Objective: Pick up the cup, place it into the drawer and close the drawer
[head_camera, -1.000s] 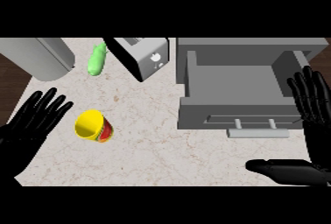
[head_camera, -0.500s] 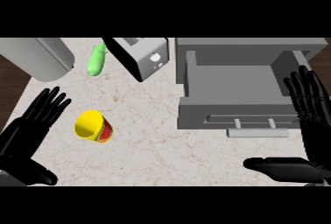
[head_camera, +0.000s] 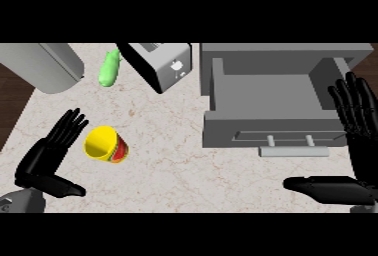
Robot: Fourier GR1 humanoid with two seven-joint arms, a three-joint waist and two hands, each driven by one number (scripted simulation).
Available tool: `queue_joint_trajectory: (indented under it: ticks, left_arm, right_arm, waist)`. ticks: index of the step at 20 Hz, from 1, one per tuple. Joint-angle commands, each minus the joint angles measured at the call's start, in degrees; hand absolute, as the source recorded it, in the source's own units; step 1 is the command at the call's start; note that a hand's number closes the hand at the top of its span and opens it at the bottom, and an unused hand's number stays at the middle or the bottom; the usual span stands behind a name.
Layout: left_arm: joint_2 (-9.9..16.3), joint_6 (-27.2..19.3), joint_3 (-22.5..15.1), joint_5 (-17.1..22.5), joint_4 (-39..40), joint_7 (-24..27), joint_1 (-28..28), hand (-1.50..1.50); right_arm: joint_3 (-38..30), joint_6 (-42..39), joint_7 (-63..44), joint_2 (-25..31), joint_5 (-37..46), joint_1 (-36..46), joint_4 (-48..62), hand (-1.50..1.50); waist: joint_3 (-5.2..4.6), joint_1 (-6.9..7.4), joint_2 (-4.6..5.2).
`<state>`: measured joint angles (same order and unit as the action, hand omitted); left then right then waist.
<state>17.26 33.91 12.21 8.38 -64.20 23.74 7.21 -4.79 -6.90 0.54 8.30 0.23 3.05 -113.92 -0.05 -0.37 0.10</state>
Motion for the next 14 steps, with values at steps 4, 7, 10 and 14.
queue_joint_trajectory:
  ticks: [4, 7, 10, 14]
  left_arm:
    - [3.29, -0.25, 0.86, -8.39, 24.44, 14.25, 10.22, -1.5]
    - [4.45, -0.2, 1.22, -9.48, 31.5, 19.26, 12.56, -1.5]
    - [2.01, -3.41, 0.66, -10.49, 36.92, 21.26, 16.21, -1.5]
    - [4.44, -2.56, 0.7, -12.14, 43.34, 30.1, 15.44, -1.5]
  right_arm:
    - [0.98, 0.32, 4.44, -1.58, 2.35, 0.31, 4.71, -1.5]
    - [3.57, 1.61, 0.61, -2.84, 4.1, -0.03, 0.48, -1.5]
    - [1.66, -0.83, 2.22, -1.61, 1.36, -2.4, 0.44, -1.5]
    - [-0.2, -1.1, 0.57, -0.24, -0.01, 1.83, 1.04, -1.5]
  waist:
    - [-0.02, -0.32, 0.16]
    - [-0.03, -0.26, 0.08]
    - [-0.04, -0.59, 0.15]
    - [-0.14, -0.9, 0.42]
